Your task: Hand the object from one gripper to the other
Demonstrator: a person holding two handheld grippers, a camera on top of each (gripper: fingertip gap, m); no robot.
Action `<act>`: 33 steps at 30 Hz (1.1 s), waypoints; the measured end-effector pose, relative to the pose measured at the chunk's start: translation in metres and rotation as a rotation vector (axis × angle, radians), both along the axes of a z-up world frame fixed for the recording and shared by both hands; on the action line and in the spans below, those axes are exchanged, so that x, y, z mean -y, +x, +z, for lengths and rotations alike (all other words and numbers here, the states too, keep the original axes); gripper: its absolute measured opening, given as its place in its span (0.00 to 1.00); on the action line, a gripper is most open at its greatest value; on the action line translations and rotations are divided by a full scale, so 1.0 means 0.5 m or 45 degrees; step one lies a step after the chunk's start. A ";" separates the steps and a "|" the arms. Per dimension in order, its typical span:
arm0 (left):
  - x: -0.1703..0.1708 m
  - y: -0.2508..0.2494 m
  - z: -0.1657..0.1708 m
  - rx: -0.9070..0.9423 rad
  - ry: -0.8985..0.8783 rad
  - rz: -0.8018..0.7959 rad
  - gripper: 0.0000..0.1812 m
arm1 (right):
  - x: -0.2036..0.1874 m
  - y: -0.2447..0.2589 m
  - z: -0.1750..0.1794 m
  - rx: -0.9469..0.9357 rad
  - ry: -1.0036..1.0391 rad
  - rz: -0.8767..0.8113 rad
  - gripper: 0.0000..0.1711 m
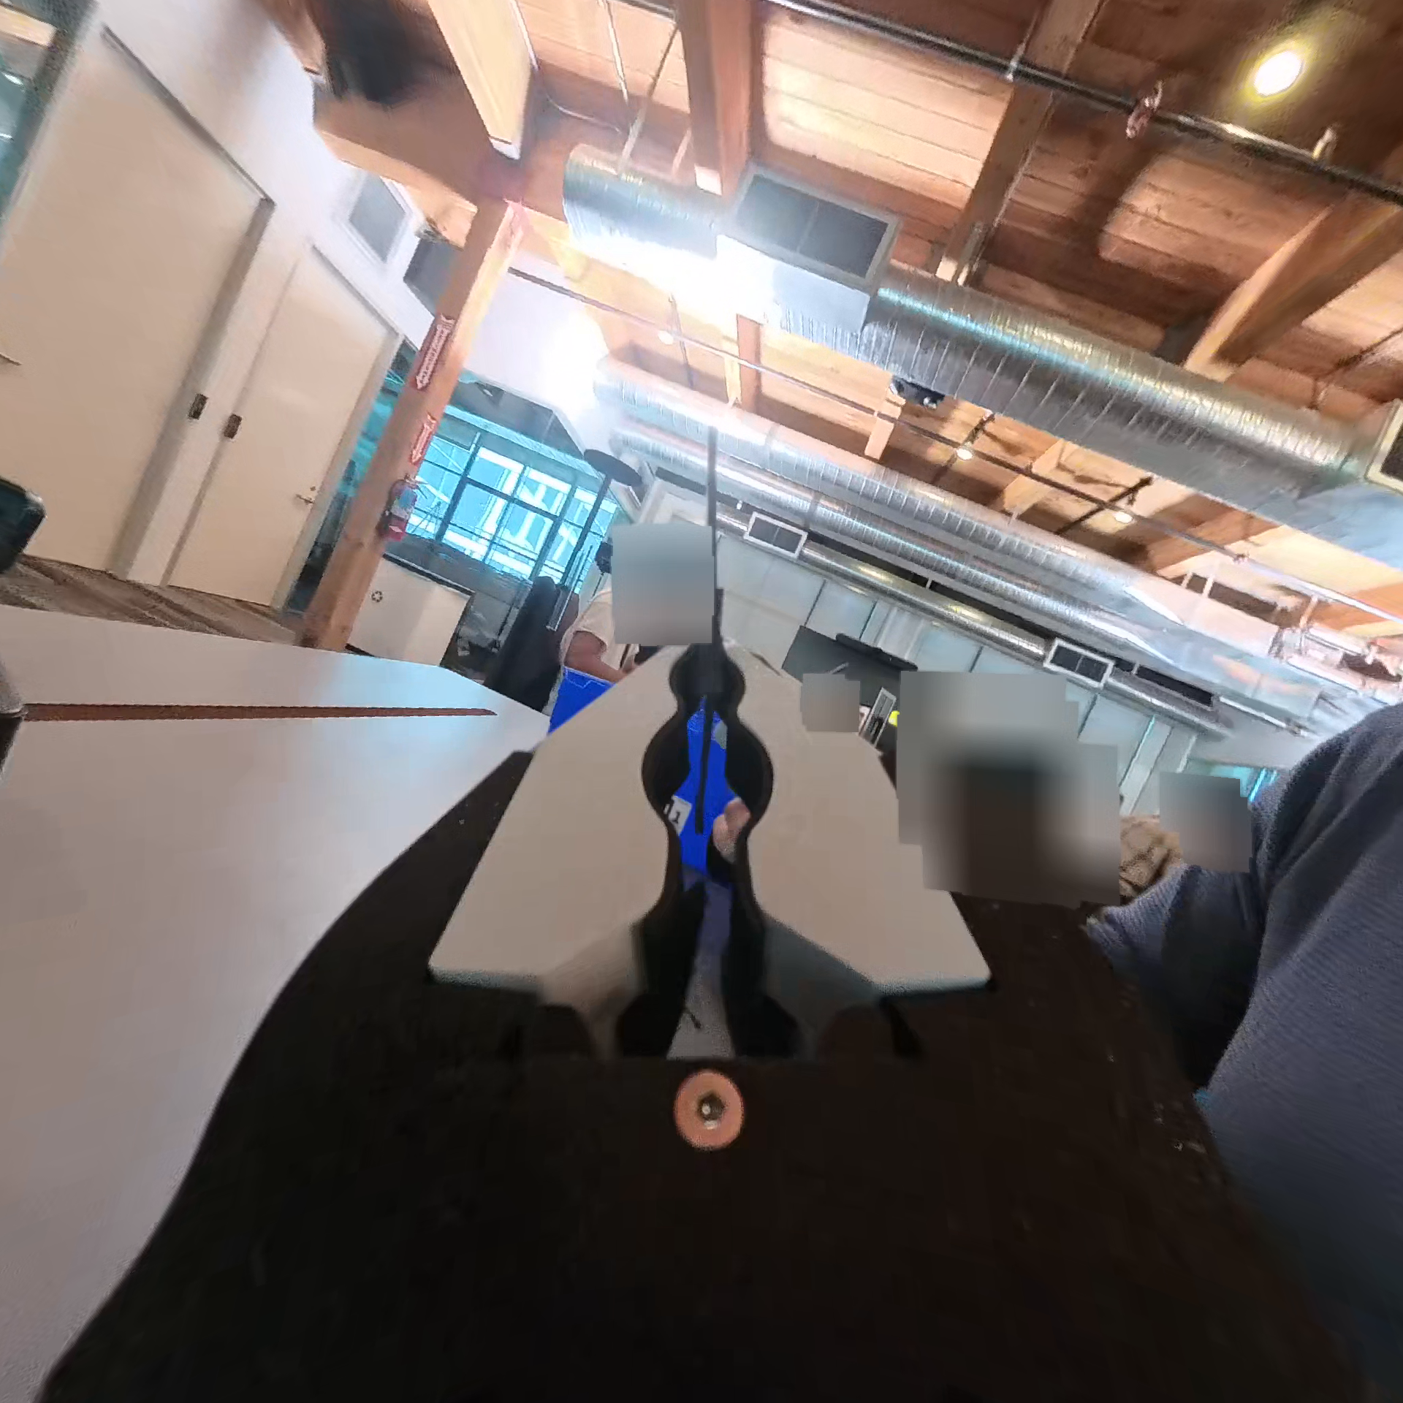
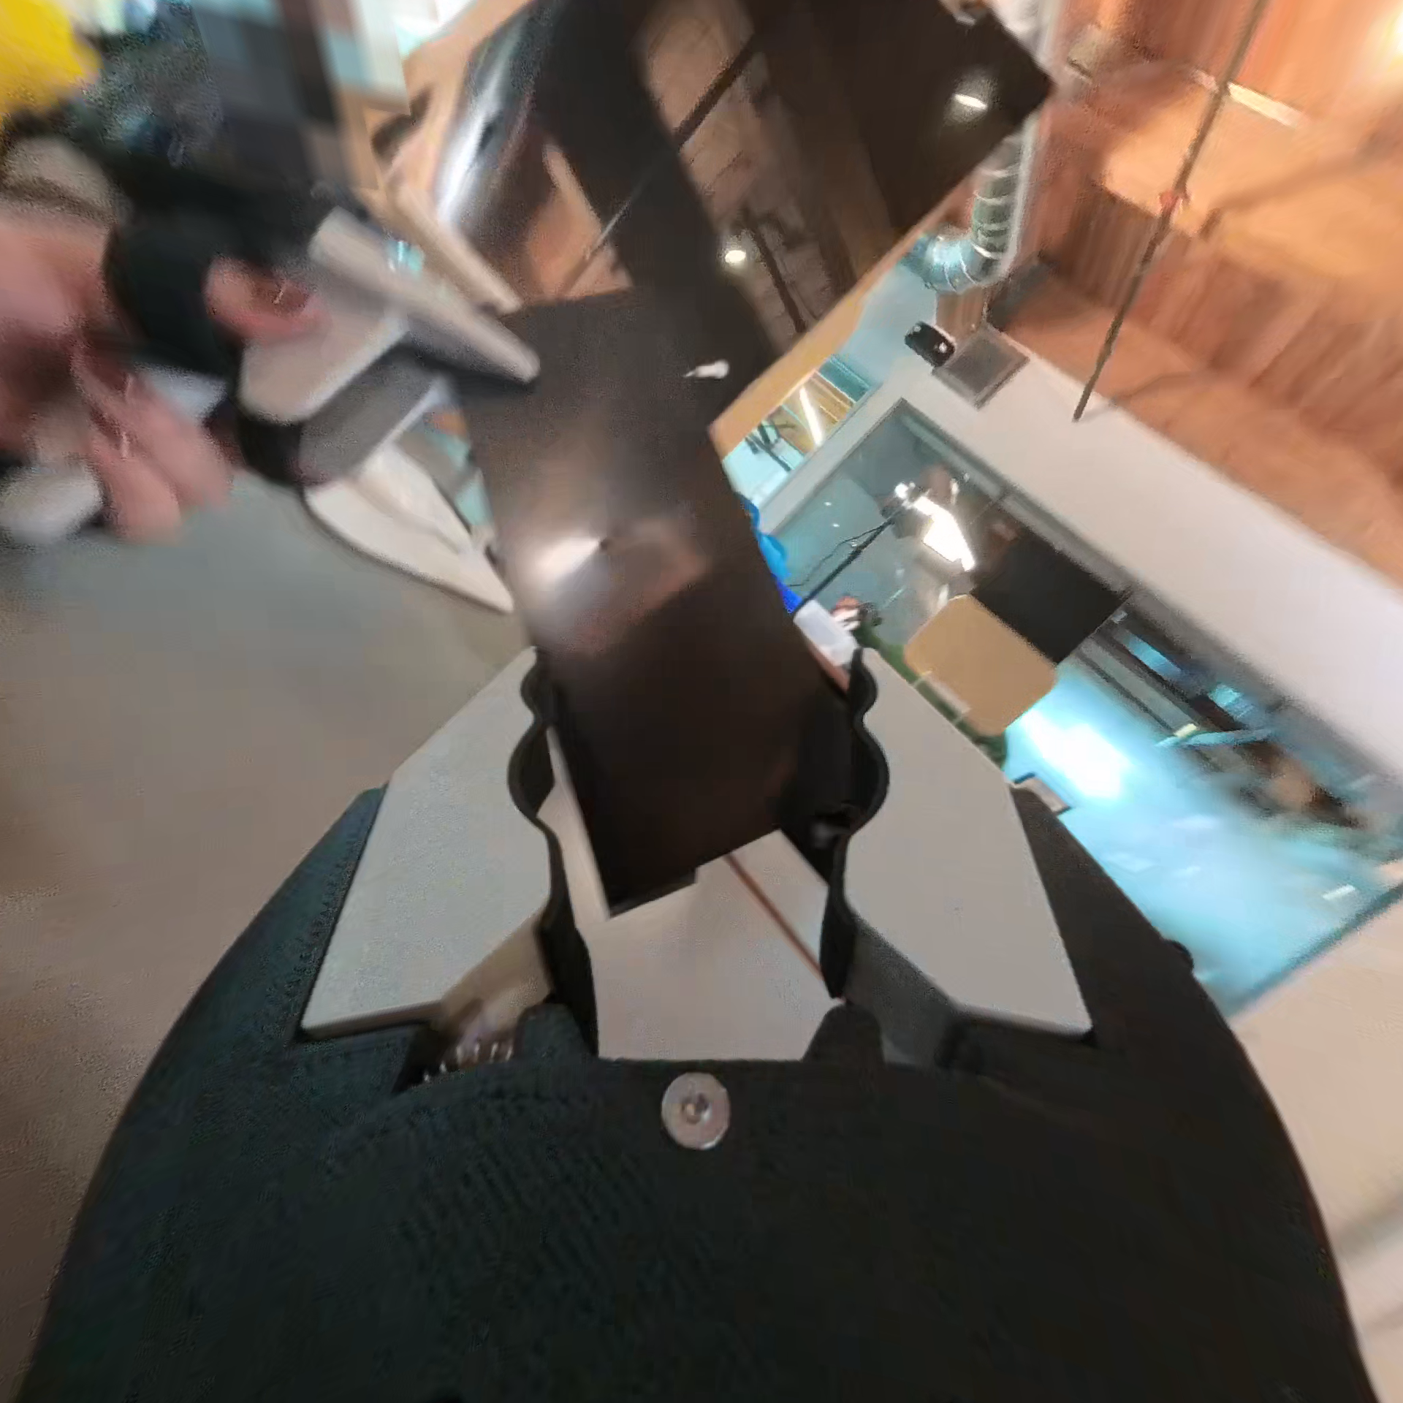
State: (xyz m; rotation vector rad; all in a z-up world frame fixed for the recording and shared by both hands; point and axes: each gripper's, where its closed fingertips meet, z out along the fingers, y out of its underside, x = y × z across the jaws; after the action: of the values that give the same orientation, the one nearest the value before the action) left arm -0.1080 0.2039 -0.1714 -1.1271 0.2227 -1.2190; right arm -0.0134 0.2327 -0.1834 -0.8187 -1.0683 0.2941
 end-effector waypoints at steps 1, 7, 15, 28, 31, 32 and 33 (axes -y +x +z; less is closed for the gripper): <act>0.003 0.003 0.001 -0.007 0.017 -0.010 0.00 | -0.007 0.009 0.012 -0.089 -0.123 0.049 0.48; 0.009 0.003 0.007 0.010 0.057 -0.023 0.00 | -0.025 0.017 0.002 -0.330 -0.972 0.511 0.48; 0.019 0.003 0.020 0.084 0.082 -0.082 0.00 | 0.082 -0.039 -0.091 0.067 -1.481 0.947 0.09; -0.027 0.015 -0.012 0.227 -0.206 -0.161 0.48 | -0.005 -0.002 -0.008 0.071 -0.117 0.016 0.00; -0.025 0.036 -0.019 0.211 -0.244 -0.232 0.47 | 0.008 -0.013 -0.014 0.293 0.447 -0.267 0.00; -0.024 0.042 -0.021 0.211 -0.255 -0.252 0.47 | 0.018 -0.020 -0.018 0.362 0.622 -0.332 0.00; -0.023 0.047 -0.022 0.214 -0.266 -0.272 0.46 | 0.028 -0.028 -0.024 0.421 0.764 -0.370 0.00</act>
State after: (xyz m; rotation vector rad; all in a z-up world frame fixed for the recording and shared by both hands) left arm -0.0846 0.2156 -0.1825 -1.1950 0.0900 -1.5470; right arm -0.0276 0.2186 -0.1955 -0.4715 -1.2362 -0.4094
